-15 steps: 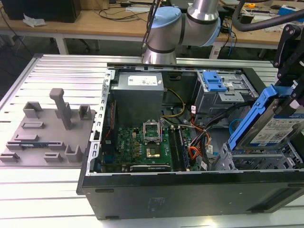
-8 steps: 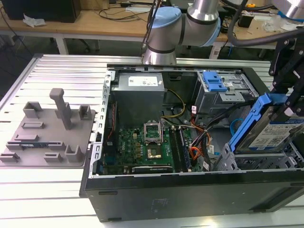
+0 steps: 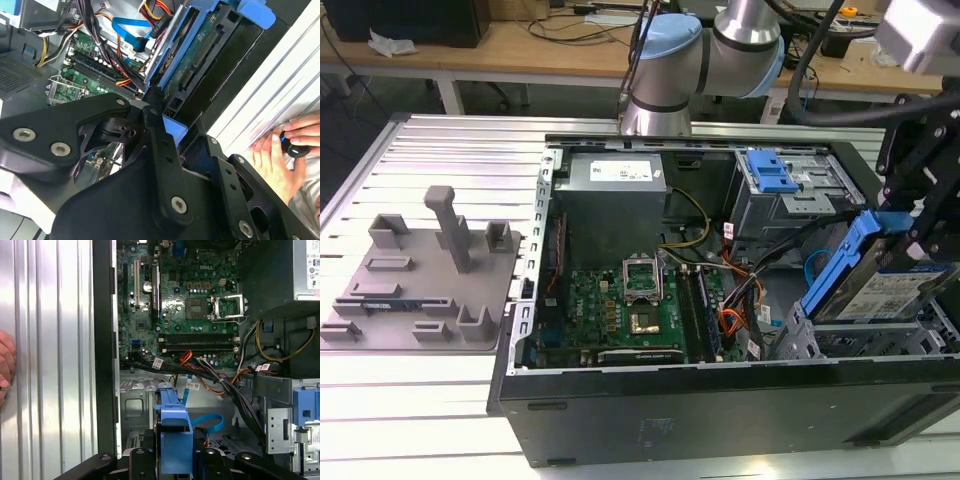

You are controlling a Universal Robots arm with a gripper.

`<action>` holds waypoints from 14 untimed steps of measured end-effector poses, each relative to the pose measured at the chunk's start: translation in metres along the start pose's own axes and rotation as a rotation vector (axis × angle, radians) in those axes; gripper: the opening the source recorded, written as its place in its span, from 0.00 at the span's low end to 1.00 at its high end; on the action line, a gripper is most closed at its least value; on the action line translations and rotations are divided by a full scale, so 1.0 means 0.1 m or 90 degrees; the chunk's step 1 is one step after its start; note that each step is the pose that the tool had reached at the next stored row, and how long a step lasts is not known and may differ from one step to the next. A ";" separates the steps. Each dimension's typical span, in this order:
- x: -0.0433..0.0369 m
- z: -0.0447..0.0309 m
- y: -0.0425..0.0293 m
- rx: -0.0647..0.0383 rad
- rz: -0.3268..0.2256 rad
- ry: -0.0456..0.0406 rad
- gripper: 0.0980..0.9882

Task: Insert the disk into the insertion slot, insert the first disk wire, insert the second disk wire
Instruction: 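Insert the disk into the insertion slot, then insert the first disk wire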

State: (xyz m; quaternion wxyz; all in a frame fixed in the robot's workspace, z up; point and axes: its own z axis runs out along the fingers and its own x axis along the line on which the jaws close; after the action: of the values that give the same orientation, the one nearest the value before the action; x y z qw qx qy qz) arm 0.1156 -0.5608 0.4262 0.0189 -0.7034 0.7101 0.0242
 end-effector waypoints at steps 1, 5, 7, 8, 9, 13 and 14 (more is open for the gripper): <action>0.001 0.014 0.000 0.000 0.000 0.0000 0.31; 0.002 0.026 0.000 0.000 0.000 -0.0001 0.52; 0.002 0.026 0.000 0.000 0.000 -0.0001 0.52; 0.002 0.026 0.000 0.000 0.000 -0.0001 0.52; 0.002 0.026 0.000 0.000 0.000 -0.0001 0.52; 0.002 0.027 0.000 0.000 0.000 -0.0001 0.52; 0.002 0.027 0.000 0.000 0.000 -0.0001 0.52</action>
State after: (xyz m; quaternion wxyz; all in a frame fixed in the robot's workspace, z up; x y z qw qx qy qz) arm 0.1156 -0.5608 0.4234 0.0188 -0.7034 0.7101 0.0243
